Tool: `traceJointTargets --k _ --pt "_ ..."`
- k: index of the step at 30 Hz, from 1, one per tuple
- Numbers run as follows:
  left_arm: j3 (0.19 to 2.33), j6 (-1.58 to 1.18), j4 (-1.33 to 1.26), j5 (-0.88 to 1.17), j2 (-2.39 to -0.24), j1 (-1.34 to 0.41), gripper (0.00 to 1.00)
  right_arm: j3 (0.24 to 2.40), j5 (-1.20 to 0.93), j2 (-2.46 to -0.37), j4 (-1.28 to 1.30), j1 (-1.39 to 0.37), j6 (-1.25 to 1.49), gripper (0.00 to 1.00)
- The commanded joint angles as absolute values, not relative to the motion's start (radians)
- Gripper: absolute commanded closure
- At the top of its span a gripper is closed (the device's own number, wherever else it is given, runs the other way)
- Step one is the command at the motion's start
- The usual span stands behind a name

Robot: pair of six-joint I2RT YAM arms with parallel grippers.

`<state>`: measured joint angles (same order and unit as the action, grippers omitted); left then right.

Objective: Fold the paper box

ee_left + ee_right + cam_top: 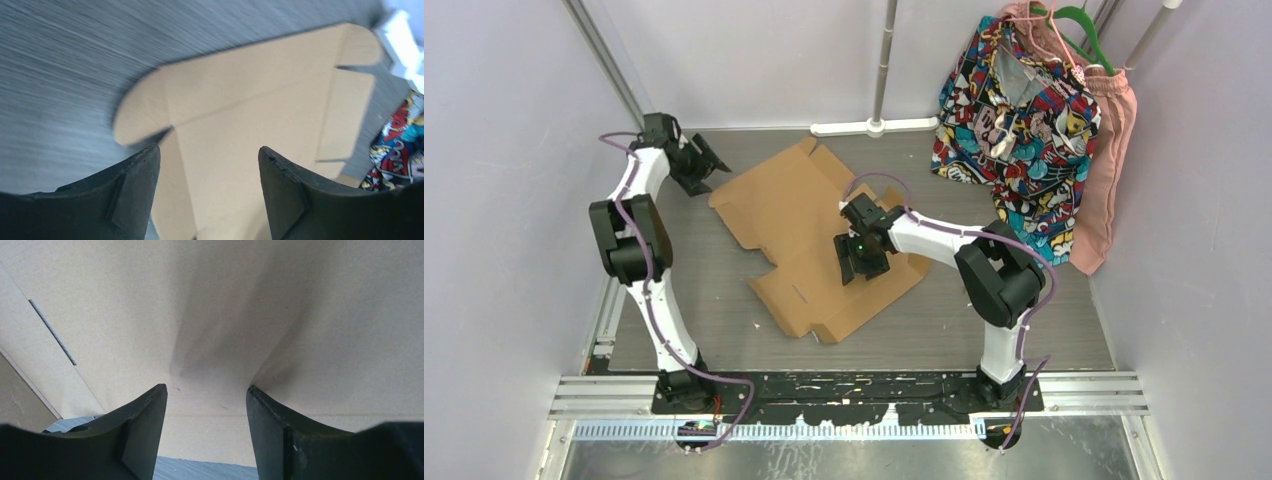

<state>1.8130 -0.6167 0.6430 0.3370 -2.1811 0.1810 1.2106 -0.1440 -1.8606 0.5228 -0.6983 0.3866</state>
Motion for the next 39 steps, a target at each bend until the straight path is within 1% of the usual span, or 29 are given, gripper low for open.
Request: traceJointTargets --k 1,7,8,11,16,20,23,25,28,31,35,37,39 --pt "1.801 -0.583 0.626 0.337 -1.938 0.106 0.27 1.279 -0.13 -1.968 0.59 -0.693 0.393 0.36" --pt "1.64 -0.587 0.651 0.263 -1.721 0.011 0.27 1.257 -0.088 -2.042 0.504 -0.693 0.568 0.36" --pt "1.604 -0.588 0.644 0.245 -1.684 -0.03 0.27 1.236 -0.077 -2.043 0.473 -0.695 0.618 0.36" --pt "1.506 -0.596 0.637 0.215 -1.582 -0.079 0.27 1.144 -0.056 -2.033 0.334 -0.705 0.788 0.38" --pt "1.397 -0.601 0.657 0.2 -1.456 -0.089 0.27 1.061 -0.024 -2.032 0.133 -0.785 1.046 0.37" --pt "1.375 -0.597 0.696 0.194 -1.377 -0.09 0.27 1.132 -0.055 -2.089 0.036 -0.86 1.167 0.37" --pt "1.373 -0.595 0.725 0.18 -1.331 -0.089 0.26 1.23 -0.125 -2.128 -0.037 -0.903 1.217 0.37" --pt "1.377 -0.598 0.746 0.176 -1.303 -0.089 0.26 1.304 -0.178 -2.123 -0.051 -0.923 1.186 0.38" --pt "1.401 -0.598 0.78 0.166 -1.268 -0.089 0.26 1.342 -0.177 -2.018 0.066 -0.911 1.041 0.37" --pt "1.417 -0.602 0.794 0.159 -1.233 -0.089 0.26 1.365 -0.154 -1.88 0.245 -0.862 0.841 0.35" --pt "1.41 -0.606 0.791 0.159 -1.219 -0.089 0.24 1.443 -0.218 -1.77 0.391 -0.754 0.611 0.33" --pt "1.398 -0.609 0.787 0.165 -1.228 -0.089 0.21 1.495 -0.235 -1.757 0.44 -0.685 0.531 0.33" --pt "1.371 -0.617 0.767 0.195 -1.239 -0.089 0.12 1.576 -0.192 -1.781 0.508 -0.628 0.414 0.33"
